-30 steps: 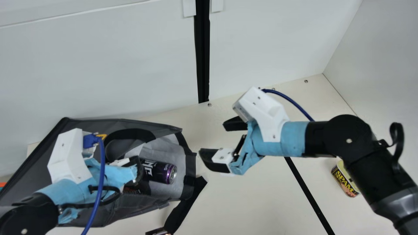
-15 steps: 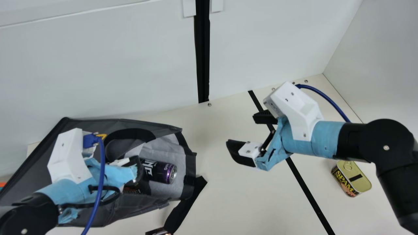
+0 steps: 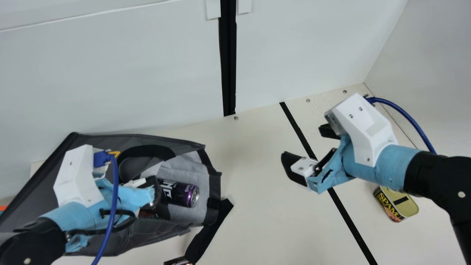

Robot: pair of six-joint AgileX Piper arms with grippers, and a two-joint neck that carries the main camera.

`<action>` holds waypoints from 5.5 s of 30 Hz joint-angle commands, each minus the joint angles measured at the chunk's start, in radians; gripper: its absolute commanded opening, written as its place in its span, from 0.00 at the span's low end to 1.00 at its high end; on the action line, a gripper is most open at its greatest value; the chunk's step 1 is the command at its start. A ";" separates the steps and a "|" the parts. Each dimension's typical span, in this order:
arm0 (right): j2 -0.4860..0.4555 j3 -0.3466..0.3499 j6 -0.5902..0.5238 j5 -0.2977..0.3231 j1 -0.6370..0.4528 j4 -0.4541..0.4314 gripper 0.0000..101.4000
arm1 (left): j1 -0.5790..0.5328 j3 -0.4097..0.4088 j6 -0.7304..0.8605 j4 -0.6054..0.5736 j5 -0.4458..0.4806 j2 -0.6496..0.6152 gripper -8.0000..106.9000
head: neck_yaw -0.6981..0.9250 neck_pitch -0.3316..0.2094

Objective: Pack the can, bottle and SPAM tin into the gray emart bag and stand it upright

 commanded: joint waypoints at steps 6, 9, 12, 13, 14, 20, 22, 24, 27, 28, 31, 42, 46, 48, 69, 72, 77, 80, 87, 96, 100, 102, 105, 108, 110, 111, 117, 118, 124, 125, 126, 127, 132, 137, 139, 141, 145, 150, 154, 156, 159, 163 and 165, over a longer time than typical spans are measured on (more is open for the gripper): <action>-0.019 -0.018 0.083 -0.021 -0.030 -0.120 0.94 | 0.000 0.000 0.000 0.000 0.000 0.000 0.00 | -0.002 -0.023; -0.025 -0.030 0.111 -0.022 -0.045 -0.164 0.94 | 0.000 0.000 0.000 0.000 0.000 0.000 0.00 | -0.002 -0.023; -0.029 -0.042 0.133 -0.020 -0.062 -0.204 0.94 | 0.000 0.000 0.000 0.000 0.000 0.000 0.00 | -0.002 -0.023; -0.030 -0.046 0.140 -0.018 -0.068 -0.216 0.94 | 0.000 0.000 0.000 0.000 0.000 0.000 0.00 | -0.002 -0.023; -0.031 -0.050 0.149 -0.015 -0.074 -0.230 0.94 | 0.000 0.000 0.000 0.000 0.000 0.000 0.00 | -0.002 -0.023; -0.034 -0.080 0.198 0.013 -0.119 -0.300 0.94 | 0.000 0.000 0.000 0.000 0.000 0.000 0.00 | -0.002 -0.023; -0.036 -0.091 0.216 0.026 -0.134 -0.322 0.94 | 0.000 0.000 0.000 0.000 0.000 0.000 0.00 | -0.002 -0.023; -0.038 -0.101 0.236 0.039 -0.147 -0.346 0.94 | 0.000 0.000 0.000 0.000 0.000 0.000 0.00 | -0.002 -0.023; -0.044 -0.116 0.273 0.061 -0.164 -0.386 0.94 | 0.000 0.000 0.000 0.000 0.000 0.000 0.00 | -0.002 -0.023; -0.047 -0.121 0.287 0.070 -0.169 -0.400 0.94 | 0.000 0.000 0.000 0.000 0.000 0.000 0.00 | -0.002 -0.023; -0.059 -0.136 0.337 0.103 -0.177 -0.446 0.94 | 0.000 0.000 0.000 0.000 0.000 0.000 0.00 | -0.002 -0.023; -0.120 -0.158 0.568 0.262 -0.155 -0.621 0.94 | 0.000 0.000 0.000 0.000 0.000 0.000 0.00 | -0.002 -0.023; -0.142 -0.104 0.630 0.262 -0.155 -0.660 0.94 | 0.000 0.000 0.000 0.000 0.000 0.000 0.00 | -0.002 -0.023; -0.153 -0.080 0.652 0.262 -0.159 -0.672 0.94 | 0.000 0.000 0.000 0.000 0.000 0.000 0.00 | -0.002 -0.023; -0.230 0.028 0.668 0.262 -0.302 -0.631 0.94 | 0.000 0.000 0.000 0.000 0.000 0.000 0.00 | -0.002 -0.023; -0.237 0.033 0.666 0.262 -0.318 -0.619 0.94 | 0.000 0.000 0.000 0.000 0.000 0.000 0.00 | -0.002 -0.023; -0.247 0.041 0.664 0.262 -0.335 -0.604 0.94 | 0.000 0.000 0.000 0.000 0.000 0.000 0.00 | -0.002 -0.023; -0.252 0.045 0.665 0.262 -0.342 -0.598 0.94 | 0.000 0.000 0.000 0.000 0.000 0.000 0.00 | -0.002 -0.023; -0.260 0.054 0.665 0.262 -0.350 -0.590 0.94 | 0.000 0.000 0.000 0.000 0.000 0.000 0.00 | -0.002 -0.023; -0.266 0.060 0.667 0.262 -0.344 -0.585 0.94 | 0.000 0.000 0.000 0.000 0.000 0.000 0.00 | -0.002 -0.023; -0.265 0.061 0.669 0.262 -0.337 -0.586 0.94 | 0.000 0.000 0.000 0.000 0.000 0.000 0.00 | -0.002 -0.023; -0.264 0.060 0.672 0.262 -0.332 -0.588 0.94 | 0.000 0.000 0.000 0.000 0.000 0.000 0.00 | -0.002 -0.023; -0.263 0.058 0.674 0.262 -0.325 -0.593 0.94 | 0.000 0.000 0.000 0.000 0.000 0.000 0.00 | -0.002 -0.023; -0.261 0.054 0.673 0.262 -0.320 -0.603 0.94 | 0.000 0.000 0.000 0.000 0.000 0.000 0.00 | -0.002 -0.023; -0.259 0.052 0.668 0.262 -0.320 -0.612 0.94 | 0.000 0.000 0.000 0.000 0.000 0.000 0.00 | -0.002 -0.023; -0.258 0.050 0.662 0.262 -0.322 -0.616 0.94 | 0.000 0.000 0.000 0.000 0.000 0.000 0.00 | -0.002 -0.023; -0.248 0.039 0.611 0.262 -0.352 -0.647 0.94 | 0.000 0.000 0.000 0.000 0.000 0.000 0.00 | -0.002 -0.023; -0.246 0.039 0.602 0.262 -0.357 -0.650 0.94 | 0.000 0.000 0.000 0.000 0.000 0.000 0.00 | -0.002 -0.023; -0.227 0.036 0.540 0.262 -0.397 -0.661 0.94 | 0.000 0.000 0.000 0.000 0.000 0.000 0.00 | -0.002 -0.023; -0.223 0.035 0.531 0.262 -0.402 -0.662 0.94 | 0.000 0.000 0.000 0.000 0.000 0.000 0.00 | -0.002 -0.023; -0.218 0.034 0.519 0.262 -0.408 -0.661 0.94 | 0.000 0.000 0.000 0.000 0.000 0.000 0.00 | -0.002 -0.023; -0.213 0.034 0.510 0.262 -0.413 -0.660 0.94 | 0.000 0.000 0.000 0.000 0.000 0.000 0.00 | -0.002 -0.023; -0.182 0.032 0.462 0.262 -0.438 -0.636 0.94 | 0.000 0.000 0.000 0.000 0.000 0.000 0.00 | -0.002 -0.023; -0.143 0.032 0.415 0.262 -0.458 -0.595 0.94 | 0.000 0.000 0.000 0.000 0.000 0.000 0.00 | -0.002 -0.023; -0.127 0.030 0.393 0.262 -0.467 -0.580 0.94 | 0.000 0.000 0.000 0.000 0.000 0.000 0.00 | -0.002 -0.023; -0.111 0.028 0.367 0.262 -0.477 -0.564 0.94 | 0.000 0.000 0.000 0.000 0.000 0.000 0.00 | -0.002 -0.023; -0.077 0.016 0.310 0.262 -0.498 -0.538 0.94 | 0.000 0.000 0.000 0.000 0.000 0.000 0.00 | -0.002 -0.023; -0.033 -0.005 0.230 0.262 -0.525 -0.511 0.94 | 0.000 0.000 0.000 0.000 0.000 0.000 0.00 | -0.002 -0.023; 0.005 -0.023 0.156 0.262 -0.556 -0.483 0.94 | 0.000 0.000 0.000 0.000 0.000 0.000 0.00 | -0.002 -0.023; 0.026 -0.031 0.120 0.262 -0.572 -0.467 0.94 | 0.000 0.000 0.000 0.000 0.000 0.000 0.00 | -0.002 -0.023; 0.057 -0.042 0.066 0.262 -0.598 -0.442 0.94 | 0.000 0.000 0.000 0.000 0.000 0.000 0.00 | -0.002 -0.023; 0.098 -0.053 -0.009 0.262 -0.632 -0.410 0.94 | 0.000 0.000 0.000 0.000 0.000 0.000 0.00 | -0.002 -0.023; 0.118 -0.057 -0.044 0.262 -0.646 -0.396 0.94 | 0.000 0.000 0.000 0.000 0.000 0.000 0.00 | -0.002 -0.023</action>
